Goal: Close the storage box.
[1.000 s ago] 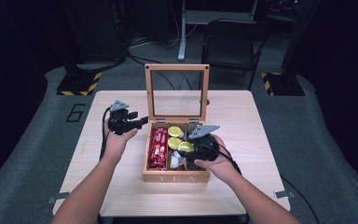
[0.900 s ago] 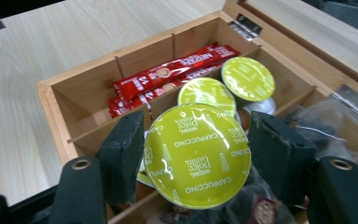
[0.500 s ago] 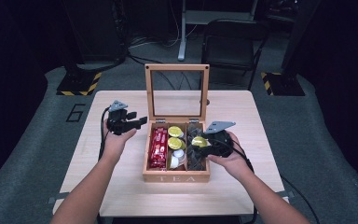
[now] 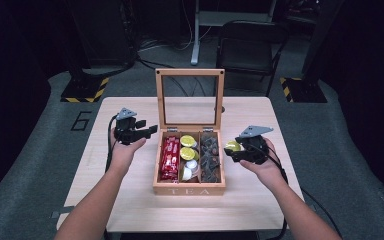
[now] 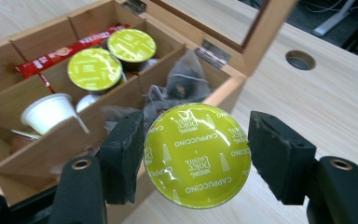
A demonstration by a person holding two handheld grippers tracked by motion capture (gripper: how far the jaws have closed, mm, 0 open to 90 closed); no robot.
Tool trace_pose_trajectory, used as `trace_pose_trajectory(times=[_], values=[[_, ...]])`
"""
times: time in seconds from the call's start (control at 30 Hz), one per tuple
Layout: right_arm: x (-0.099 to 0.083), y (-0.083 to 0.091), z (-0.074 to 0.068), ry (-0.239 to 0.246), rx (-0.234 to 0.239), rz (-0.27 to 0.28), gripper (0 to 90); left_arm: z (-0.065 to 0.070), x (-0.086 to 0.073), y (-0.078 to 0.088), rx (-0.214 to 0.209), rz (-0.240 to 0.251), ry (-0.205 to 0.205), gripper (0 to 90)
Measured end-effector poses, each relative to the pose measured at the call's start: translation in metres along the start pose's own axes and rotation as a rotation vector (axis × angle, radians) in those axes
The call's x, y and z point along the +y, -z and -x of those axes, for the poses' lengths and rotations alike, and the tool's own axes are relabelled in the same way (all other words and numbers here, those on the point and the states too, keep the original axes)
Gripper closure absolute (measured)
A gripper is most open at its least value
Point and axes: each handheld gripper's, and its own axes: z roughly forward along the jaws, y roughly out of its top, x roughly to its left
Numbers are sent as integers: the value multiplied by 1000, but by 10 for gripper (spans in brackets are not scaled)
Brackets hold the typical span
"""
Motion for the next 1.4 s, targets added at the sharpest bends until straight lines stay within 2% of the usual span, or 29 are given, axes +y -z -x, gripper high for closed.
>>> trace_pose_trajectory(times=[0.1,0.6,0.77,0.8,1.2,1.4], values=[[-3,3,5,-1,-16,0,368,0,0,0,-1,-2,3,412],[-27,11,35,-90,-89,-13,367,-2,-3,0,3,-6,3,412],[-32,13,40,-102,-104,-17,368,-3,-3,1,5,-6,4,412],[-35,14,43,-120,-116,-17,368,-3,-3,1,7,-1,6,412],[-54,17,56,-168,-163,-36,368,-4,-4,1,10,-4,9,412],[-64,15,62,-175,-186,-56,368,-3,-4,1,7,-8,5,412]])
